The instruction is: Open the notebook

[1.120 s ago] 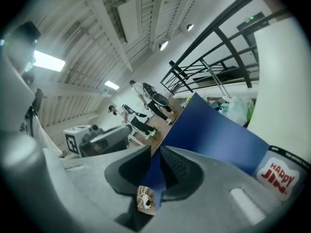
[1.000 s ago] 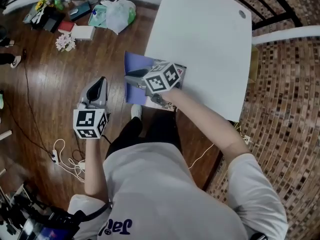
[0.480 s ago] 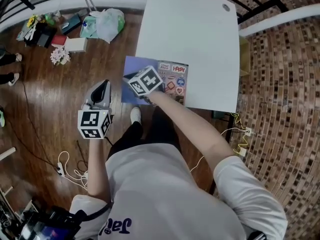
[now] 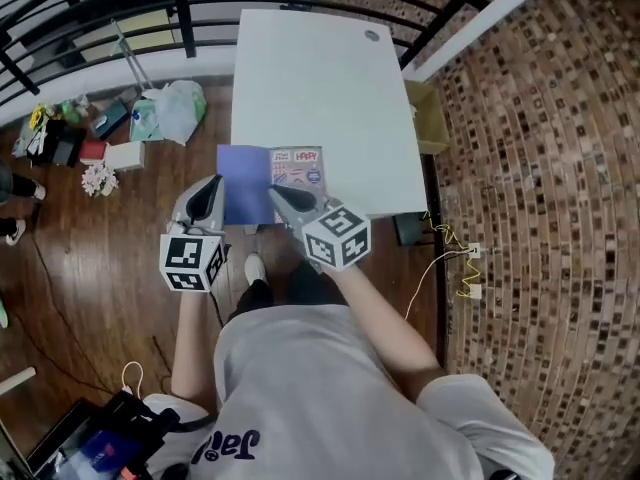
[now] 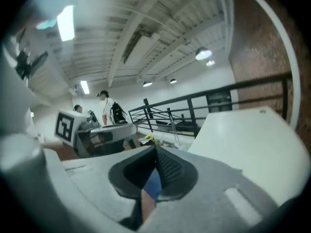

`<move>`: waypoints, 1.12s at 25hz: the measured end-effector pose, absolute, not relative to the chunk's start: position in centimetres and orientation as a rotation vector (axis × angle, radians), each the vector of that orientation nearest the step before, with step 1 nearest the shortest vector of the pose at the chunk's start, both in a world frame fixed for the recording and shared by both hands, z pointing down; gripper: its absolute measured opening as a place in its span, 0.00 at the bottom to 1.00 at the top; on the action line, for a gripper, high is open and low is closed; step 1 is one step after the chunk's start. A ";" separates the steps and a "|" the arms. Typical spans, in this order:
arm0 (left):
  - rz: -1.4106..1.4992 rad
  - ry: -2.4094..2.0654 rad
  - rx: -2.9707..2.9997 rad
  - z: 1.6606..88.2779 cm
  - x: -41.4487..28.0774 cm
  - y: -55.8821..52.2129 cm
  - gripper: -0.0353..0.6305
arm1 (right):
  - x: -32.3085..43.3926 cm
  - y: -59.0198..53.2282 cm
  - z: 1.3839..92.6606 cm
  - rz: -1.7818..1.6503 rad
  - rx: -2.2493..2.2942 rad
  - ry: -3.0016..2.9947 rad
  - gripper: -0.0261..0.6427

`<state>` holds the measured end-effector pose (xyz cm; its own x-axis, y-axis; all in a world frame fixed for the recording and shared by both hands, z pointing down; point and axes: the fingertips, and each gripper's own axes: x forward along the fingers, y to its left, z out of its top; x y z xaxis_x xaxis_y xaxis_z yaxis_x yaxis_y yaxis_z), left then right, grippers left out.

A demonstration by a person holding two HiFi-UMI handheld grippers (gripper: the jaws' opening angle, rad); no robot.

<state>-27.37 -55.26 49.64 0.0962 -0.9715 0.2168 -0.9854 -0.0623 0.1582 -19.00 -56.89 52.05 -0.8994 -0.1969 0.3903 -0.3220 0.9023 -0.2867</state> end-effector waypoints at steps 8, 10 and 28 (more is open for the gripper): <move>0.055 -1.919 2.328 43.8 -14.5 -52.1 0.08 | -9.0 -51.1 45.2 0.189 0.607 -2.866 0.03; 0.072 -1.917 2.339 43.4 -10.6 -49.4 0.08 | -5.5 -48.7 45.1 0.206 0.658 -2.882 0.03; 0.052 -2.091 2.371 34.9 -0.6 -34.9 0.08 | 5.0 -37.7 33.7 0.055 0.865 -2.996 0.03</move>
<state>-0.63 -34.90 34.91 0.1250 -0.9921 0.0116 -0.9914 -0.1253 -0.0370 5.05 -37.73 33.66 -0.8458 -0.5325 0.0319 -0.5333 0.8455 -0.0275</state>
